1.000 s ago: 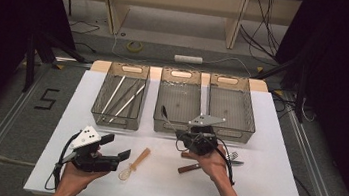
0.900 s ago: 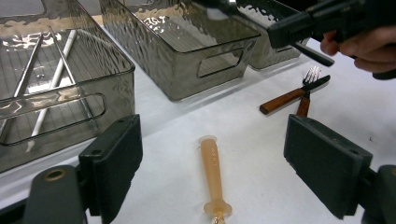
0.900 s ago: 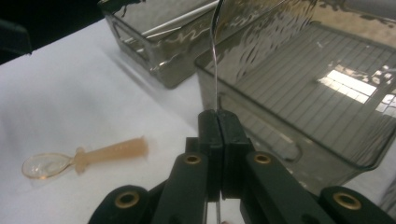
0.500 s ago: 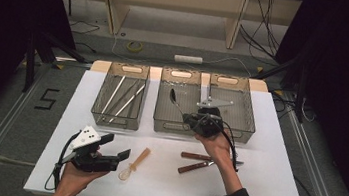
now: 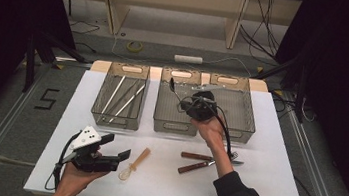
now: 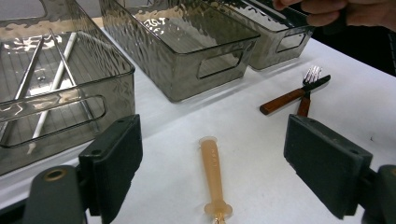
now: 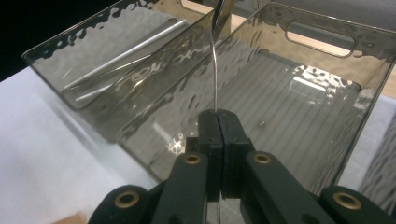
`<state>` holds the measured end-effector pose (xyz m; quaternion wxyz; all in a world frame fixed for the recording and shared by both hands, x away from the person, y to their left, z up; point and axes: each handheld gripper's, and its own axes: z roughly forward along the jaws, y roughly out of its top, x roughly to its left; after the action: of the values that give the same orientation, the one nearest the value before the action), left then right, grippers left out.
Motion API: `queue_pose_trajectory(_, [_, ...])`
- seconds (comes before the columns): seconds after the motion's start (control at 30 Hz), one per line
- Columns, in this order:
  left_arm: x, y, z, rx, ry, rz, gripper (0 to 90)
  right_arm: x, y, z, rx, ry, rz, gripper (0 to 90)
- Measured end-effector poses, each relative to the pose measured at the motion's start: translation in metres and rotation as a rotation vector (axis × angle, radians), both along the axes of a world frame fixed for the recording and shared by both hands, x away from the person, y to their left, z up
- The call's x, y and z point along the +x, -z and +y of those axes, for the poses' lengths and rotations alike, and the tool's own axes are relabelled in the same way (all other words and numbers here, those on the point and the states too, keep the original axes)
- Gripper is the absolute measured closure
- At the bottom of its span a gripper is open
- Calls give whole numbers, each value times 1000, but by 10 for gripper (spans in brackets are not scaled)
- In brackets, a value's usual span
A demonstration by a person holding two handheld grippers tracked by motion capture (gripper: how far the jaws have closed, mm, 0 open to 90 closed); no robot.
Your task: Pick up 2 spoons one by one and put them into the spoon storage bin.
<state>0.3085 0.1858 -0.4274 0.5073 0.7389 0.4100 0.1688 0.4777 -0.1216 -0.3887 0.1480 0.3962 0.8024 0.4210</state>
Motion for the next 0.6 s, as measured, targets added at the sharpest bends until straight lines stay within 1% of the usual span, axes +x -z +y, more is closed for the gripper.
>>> queue_pose_trajectory(0.37, [0, 0, 0, 5, 4, 1, 189, 23, 5, 10, -22, 48, 28, 900])
queue_pose_trajectory(0.5, [1, 0, 0, 1, 2, 2, 189, 27, 8, 13, -30, 58, 30, 900])
queue_pose_trajectory(0.6, [1, 0, 0, 5, 5, 3, 189, 31, 10, 15, -35, 76, 39, 900])
